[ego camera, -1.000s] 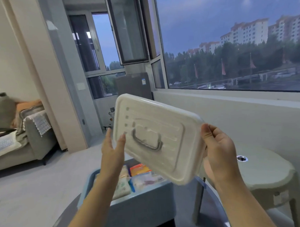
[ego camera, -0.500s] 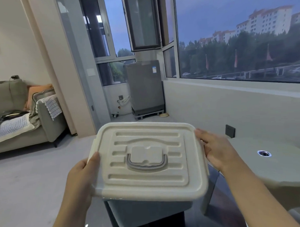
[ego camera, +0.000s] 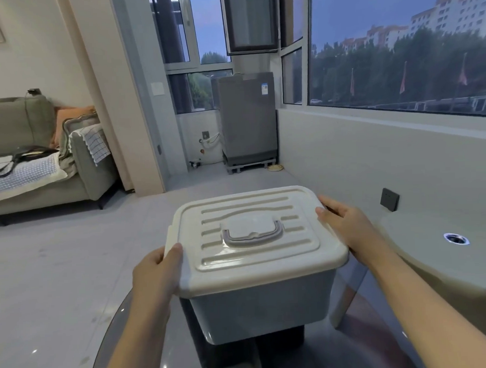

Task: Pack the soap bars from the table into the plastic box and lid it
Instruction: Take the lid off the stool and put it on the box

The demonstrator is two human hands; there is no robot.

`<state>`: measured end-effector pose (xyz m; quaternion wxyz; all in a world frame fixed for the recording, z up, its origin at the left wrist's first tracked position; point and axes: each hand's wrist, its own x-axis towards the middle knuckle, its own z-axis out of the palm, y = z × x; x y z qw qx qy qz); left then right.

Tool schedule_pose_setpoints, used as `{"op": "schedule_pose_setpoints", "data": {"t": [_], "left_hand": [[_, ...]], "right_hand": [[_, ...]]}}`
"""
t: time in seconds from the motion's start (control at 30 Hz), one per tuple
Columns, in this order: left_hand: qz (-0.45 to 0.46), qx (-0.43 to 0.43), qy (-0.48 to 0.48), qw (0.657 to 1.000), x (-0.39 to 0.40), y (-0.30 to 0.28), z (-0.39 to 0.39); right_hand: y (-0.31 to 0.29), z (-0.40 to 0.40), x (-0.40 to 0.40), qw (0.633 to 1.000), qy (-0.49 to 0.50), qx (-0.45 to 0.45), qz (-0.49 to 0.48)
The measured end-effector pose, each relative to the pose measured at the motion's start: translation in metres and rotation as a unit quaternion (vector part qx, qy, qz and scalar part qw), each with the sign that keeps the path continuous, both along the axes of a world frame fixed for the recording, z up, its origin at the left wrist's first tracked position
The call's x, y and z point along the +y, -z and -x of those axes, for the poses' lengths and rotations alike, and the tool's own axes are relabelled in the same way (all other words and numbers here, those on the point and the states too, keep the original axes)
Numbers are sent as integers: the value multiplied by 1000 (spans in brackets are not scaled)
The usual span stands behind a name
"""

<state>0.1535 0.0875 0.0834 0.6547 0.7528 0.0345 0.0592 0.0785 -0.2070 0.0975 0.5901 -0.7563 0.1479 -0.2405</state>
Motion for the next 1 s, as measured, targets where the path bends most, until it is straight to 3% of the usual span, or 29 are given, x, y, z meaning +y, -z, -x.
{"op": "schedule_pose_setpoints", "data": {"t": [0.1, 0.17, 0.23, 0.37, 0.63, 0.8, 1.0], "left_hand": [[-7, 19, 16, 1000, -3, 8, 2], [-9, 19, 17, 1000, -6, 12, 3], [10, 28, 25, 999, -9, 14, 4], [69, 66, 52, 994, -11, 13, 3], [116, 148, 116, 975, 5, 12, -2], [122, 111, 117, 979, 5, 14, -3], [66, 21, 15, 997, 4, 15, 1]], "right_hand": [[4, -1, -7, 996, -59, 39, -49], [10, -3, -12, 993, -75, 82, -28], [15, -5, -13, 993, -70, 91, -10], [22, -5, -12, 994, -8, 87, -70], [28, 1, -9, 966, -7, 189, -174], [27, 0, -9, 973, 37, 161, -159], [29, 0, -9, 987, 74, 105, -91]]}}
